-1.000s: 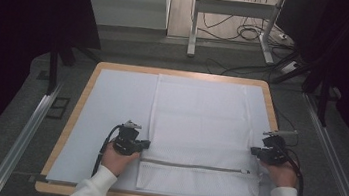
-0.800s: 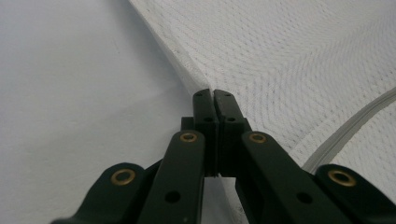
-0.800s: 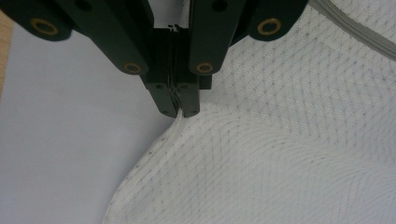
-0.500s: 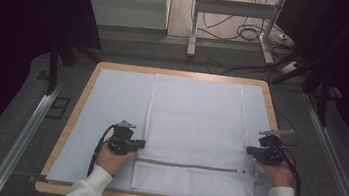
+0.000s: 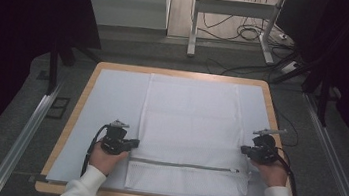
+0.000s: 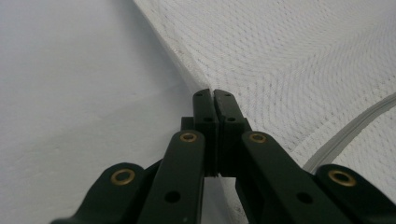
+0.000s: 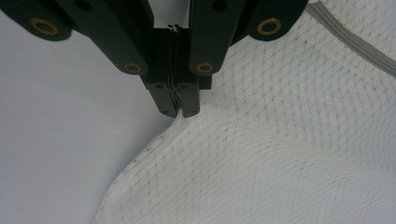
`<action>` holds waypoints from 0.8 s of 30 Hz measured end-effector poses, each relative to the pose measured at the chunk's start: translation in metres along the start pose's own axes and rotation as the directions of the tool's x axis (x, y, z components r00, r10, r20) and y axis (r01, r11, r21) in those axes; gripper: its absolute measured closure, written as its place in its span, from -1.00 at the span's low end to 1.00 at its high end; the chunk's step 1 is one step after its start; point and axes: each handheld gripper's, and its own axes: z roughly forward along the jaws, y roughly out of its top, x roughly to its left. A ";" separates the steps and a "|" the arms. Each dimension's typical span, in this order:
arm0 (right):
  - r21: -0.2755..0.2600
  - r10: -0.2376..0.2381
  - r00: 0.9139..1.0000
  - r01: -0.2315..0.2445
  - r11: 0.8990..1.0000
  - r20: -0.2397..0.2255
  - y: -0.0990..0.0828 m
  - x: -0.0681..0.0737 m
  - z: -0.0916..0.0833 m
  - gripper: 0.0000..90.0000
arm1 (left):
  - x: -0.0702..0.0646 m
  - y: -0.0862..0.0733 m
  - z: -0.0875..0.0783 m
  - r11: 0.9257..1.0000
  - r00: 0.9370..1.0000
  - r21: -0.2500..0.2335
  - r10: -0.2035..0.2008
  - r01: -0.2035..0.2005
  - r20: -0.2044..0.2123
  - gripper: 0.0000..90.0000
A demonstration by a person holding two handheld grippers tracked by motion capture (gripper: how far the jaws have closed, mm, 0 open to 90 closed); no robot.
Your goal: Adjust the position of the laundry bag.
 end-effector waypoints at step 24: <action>-0.001 -0.047 0.998 0.047 0.999 -0.030 0.007 0.023 0.011 0.95 | 0.022 -0.009 -0.015 1.000 1.000 -0.004 -0.025 0.025 -0.015 0.99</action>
